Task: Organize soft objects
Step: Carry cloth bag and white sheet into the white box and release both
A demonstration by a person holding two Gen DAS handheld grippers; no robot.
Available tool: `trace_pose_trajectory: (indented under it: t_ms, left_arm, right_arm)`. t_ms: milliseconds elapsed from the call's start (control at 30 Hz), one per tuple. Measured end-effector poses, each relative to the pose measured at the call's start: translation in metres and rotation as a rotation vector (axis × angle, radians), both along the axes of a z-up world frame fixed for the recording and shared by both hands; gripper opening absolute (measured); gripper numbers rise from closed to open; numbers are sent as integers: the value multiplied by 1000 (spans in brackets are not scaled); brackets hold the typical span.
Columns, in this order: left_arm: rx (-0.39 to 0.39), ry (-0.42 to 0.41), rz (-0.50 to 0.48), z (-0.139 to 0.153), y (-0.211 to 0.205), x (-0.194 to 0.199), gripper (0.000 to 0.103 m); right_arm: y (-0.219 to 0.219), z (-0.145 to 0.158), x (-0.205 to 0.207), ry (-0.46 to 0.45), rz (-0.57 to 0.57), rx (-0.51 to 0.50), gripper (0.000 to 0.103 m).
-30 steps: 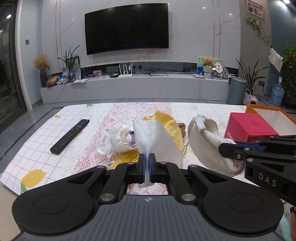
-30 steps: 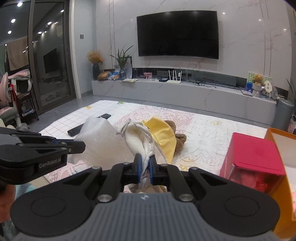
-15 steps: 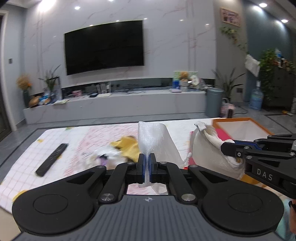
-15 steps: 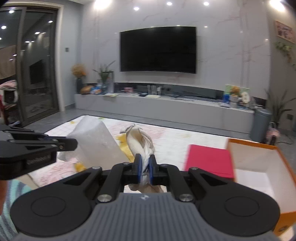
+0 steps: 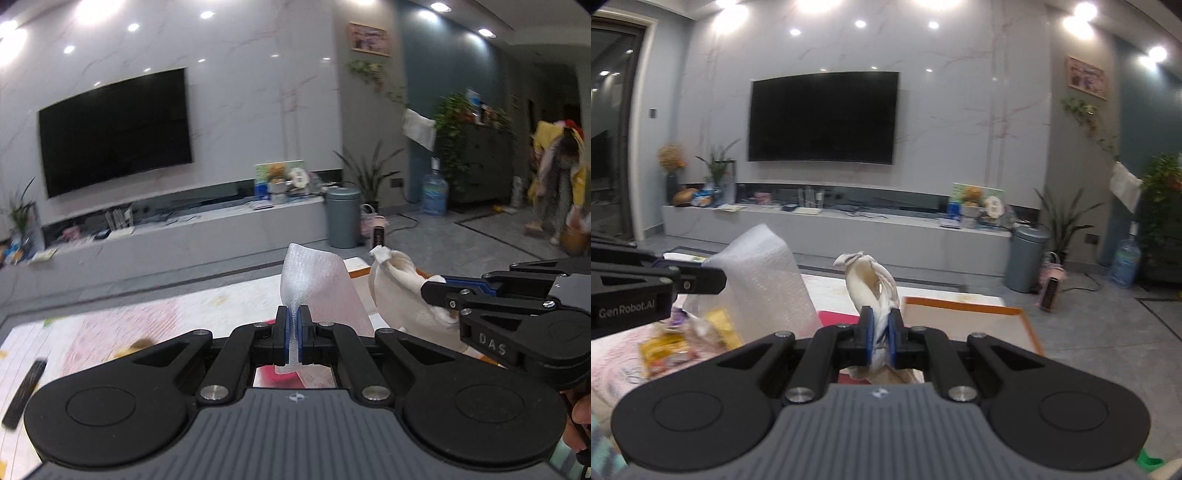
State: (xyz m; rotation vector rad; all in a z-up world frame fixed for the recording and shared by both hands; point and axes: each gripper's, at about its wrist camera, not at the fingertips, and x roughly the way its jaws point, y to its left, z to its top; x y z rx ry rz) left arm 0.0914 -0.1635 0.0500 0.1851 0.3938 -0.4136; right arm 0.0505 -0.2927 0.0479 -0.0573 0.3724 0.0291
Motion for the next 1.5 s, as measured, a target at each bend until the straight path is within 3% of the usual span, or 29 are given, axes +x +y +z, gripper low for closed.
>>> trace_pose_trajectory:
  t_ms: [200, 400, 633, 967, 1233, 1500]
  left_arm:
    - [60, 19, -73, -14, -59, 25, 4]
    - [94, 88, -106, -37, -92, 50, 4]
    - [87, 205, -153, -63, -107, 67, 4]
    - [124, 338, -163, -96, -123, 95, 4]
    - [196, 356, -153, -109, -127, 99, 6]
    - [213, 320, -143, -102, -128, 95, 21]
  right_arm:
    - [-43, -11, 27, 75, -58, 9, 5]
    - [-75, -35, 58, 184, -93, 8, 5]
    - [-111, -69, 82, 306, -112, 66, 6]
    - [-124, -93, 114, 403, -78, 51, 6]
    - [-124, -117, 129, 482, -60, 36, 9]
    - [-121, -125, 131, 521, -70, 13, 16]
